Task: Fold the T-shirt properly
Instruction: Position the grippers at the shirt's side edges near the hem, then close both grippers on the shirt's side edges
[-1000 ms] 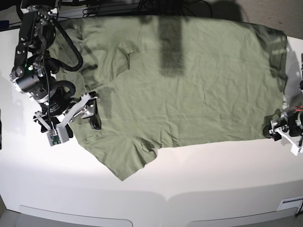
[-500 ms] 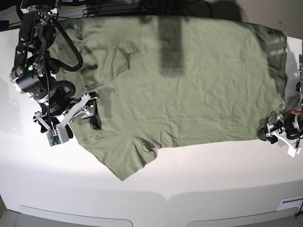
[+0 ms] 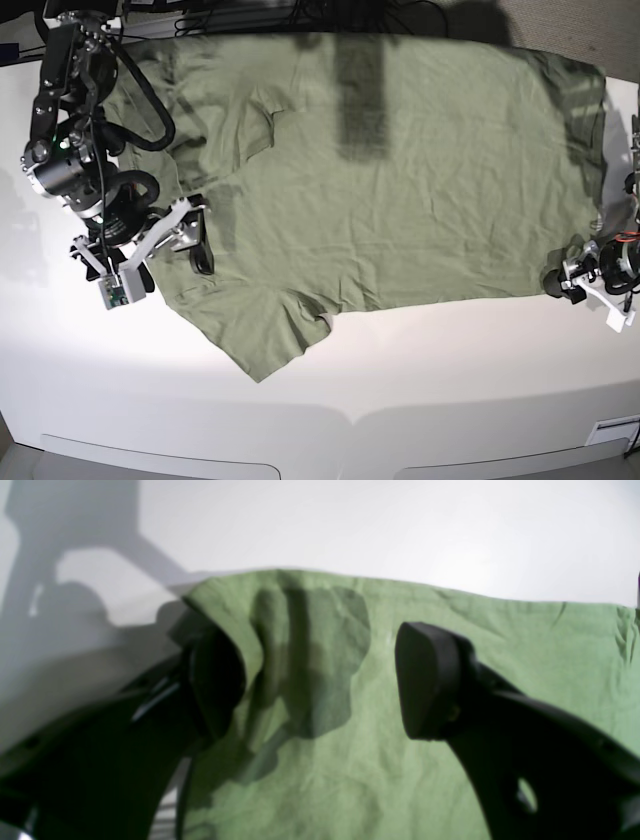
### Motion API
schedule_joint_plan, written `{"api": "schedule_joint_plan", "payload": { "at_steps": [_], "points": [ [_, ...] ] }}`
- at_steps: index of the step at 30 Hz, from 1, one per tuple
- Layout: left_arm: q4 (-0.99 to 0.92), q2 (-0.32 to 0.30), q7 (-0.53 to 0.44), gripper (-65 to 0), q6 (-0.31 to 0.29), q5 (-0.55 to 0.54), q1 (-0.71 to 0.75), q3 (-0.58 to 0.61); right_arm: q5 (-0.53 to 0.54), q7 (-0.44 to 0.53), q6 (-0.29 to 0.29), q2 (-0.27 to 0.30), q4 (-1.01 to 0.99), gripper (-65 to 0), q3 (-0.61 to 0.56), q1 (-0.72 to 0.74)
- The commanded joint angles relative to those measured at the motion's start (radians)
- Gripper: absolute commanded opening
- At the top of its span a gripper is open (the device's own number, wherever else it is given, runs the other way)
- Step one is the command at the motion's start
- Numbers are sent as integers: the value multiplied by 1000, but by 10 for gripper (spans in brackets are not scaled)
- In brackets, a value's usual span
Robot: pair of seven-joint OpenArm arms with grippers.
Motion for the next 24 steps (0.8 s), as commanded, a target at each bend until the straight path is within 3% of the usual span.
{"api": "schedule_joint_plan", "payload": {
  "at_steps": [1, 5, 7, 9, 13, 24],
  "points": [
    [-2, -1, 40, -193, 2, 3, -6, 1, 5, 31, 3, 11, 18, -167, 6, 16],
    [-2, 0, 24, -195, 2, -13, -6, 1, 5, 31, 3, 11, 18, -167, 6, 16],
    [-2, -1, 13, -235, 2, -13, -6, 1, 5, 31, 3, 11, 18, -167, 6, 16],
    [-2, 0, -5, -334, 2, -13, -6, 1, 5, 30, 3, 11, 18, -167, 6, 16],
    [-2, 0, -89, -650, 2, -14, -6, 1, 6, 30, 2, 11, 18, -167, 6, 16],
    [-2, 0, -159, -650, 2, -29, -6, 1, -32, 95, 3, 11, 18, -167, 6, 16]
  ]
}}
